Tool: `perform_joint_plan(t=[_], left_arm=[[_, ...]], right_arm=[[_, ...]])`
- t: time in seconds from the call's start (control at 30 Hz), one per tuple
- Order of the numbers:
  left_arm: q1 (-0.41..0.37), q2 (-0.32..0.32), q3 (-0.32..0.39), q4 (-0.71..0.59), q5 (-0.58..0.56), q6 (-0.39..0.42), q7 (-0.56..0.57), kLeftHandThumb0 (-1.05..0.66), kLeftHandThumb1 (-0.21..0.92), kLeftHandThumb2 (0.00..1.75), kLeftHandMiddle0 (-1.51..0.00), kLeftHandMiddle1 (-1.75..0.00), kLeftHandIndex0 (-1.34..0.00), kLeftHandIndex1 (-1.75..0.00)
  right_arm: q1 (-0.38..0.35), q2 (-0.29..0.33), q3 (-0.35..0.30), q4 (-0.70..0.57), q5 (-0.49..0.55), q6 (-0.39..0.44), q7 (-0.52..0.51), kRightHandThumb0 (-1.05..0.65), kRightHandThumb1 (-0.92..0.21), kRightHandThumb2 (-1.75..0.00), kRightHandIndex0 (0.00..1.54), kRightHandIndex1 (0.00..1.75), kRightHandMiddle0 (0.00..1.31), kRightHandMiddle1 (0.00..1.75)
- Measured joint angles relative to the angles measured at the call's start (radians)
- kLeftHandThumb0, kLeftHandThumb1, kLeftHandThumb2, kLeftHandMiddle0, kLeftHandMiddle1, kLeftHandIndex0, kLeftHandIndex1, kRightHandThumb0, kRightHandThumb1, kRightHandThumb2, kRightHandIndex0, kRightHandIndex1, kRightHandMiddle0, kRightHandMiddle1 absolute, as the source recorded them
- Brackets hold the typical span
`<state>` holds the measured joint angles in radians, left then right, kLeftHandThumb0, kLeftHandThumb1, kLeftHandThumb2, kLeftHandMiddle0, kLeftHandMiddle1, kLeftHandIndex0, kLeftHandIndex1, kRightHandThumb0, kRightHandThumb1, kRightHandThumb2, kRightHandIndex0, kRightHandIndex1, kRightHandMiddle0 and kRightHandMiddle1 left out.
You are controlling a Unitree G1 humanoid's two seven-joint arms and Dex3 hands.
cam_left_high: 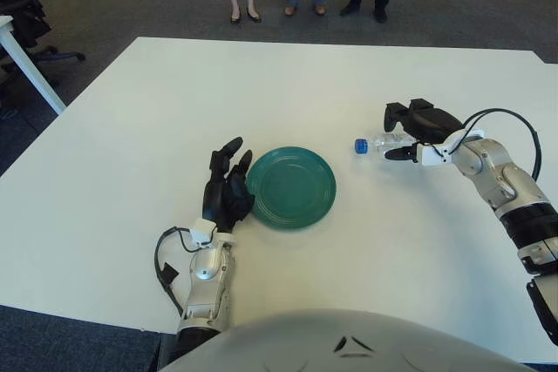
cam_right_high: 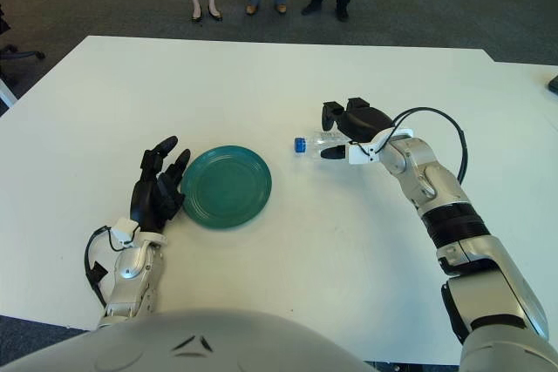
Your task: Put the bottle into the plate.
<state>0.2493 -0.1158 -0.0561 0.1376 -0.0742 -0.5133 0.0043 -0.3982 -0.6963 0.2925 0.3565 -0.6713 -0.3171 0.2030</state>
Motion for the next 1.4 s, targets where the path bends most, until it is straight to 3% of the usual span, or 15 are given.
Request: perform_joint_plan(t=[0.07,0.23,0.4,0.6,0.83,0.93,1.0,1.2,1.4], left_arm=[[0.003,0.0,0.0,-0.003,-0.001,0.0,0.005,-0.83,0.92,0.83,-0.7,-0.16,-0.22,-0.97],[0.013,0.0,0.0,-0.012,-0.014,0.001,0.01,-0.84,0.92,0.83,-0.56,-0.45,-0.23,-0.98],[0.022,0.001,0.0,-0.02,-0.025,0.002,0.01,-0.85,0.92,0.83,-0.5,-0.52,-0.23,-0.98],[0.028,0.002,-0.001,-0.025,-0.027,0.002,0.01,-0.86,0.92,0.82,-0.49,-0.52,-0.22,-0.98],[0.036,0.003,-0.001,-0.036,-0.026,0.003,0.01,-0.87,0.92,0.81,-0.49,-0.52,-0.22,-0.98],[0.037,0.003,-0.001,-0.045,-0.026,0.006,0.011,-0.87,0.92,0.81,-0.48,-0.51,-0.22,-0.98],[0.038,0.003,-0.001,-0.05,-0.024,0.008,0.011,-0.87,0.92,0.81,-0.49,-0.48,-0.22,-0.98],[0.041,0.004,-0.001,-0.058,-0.02,0.01,0.011,-0.86,0.92,0.82,-0.49,-0.43,-0.21,-0.98],[0.045,0.005,-0.002,-0.06,-0.011,0.01,0.009,-0.85,0.92,0.85,-0.48,-0.4,-0.18,-0.96]], right_arm=[[0.0,0.005,-0.002,0.011,0.009,-0.011,-0.012,-0.67,-0.92,-0.34,0.73,1.75,0.53,1.75],[-0.001,0.018,-0.004,0.03,0.018,-0.03,-0.038,-0.55,-0.92,-0.33,0.81,1.75,0.63,1.75],[-0.008,0.03,-0.004,0.04,0.018,-0.042,-0.059,-0.54,-0.91,-0.31,0.82,1.75,0.67,1.75],[-0.022,0.048,-0.003,0.071,0.018,-0.056,-0.087,-0.71,-0.92,-0.36,0.77,1.75,0.56,1.75],[-0.023,0.058,0.0,0.087,0.018,-0.059,-0.087,-0.77,-0.92,-0.36,0.69,1.75,0.41,1.75],[-0.023,0.058,0.001,0.087,0.018,-0.058,-0.086,-0.8,-0.92,-0.38,0.57,1.7,0.3,1.75],[-0.023,0.058,0.003,0.088,0.016,-0.057,-0.086,-0.83,-0.92,-0.4,0.45,1.48,0.22,1.62],[-0.03,0.058,0.021,0.109,-0.015,-0.055,-0.089,-0.9,-0.92,-0.45,0.38,0.83,0.1,1.18],[-0.038,0.057,0.041,0.117,-0.05,-0.05,-0.09,-0.95,-0.92,-0.47,0.38,0.44,0.02,1.0]])
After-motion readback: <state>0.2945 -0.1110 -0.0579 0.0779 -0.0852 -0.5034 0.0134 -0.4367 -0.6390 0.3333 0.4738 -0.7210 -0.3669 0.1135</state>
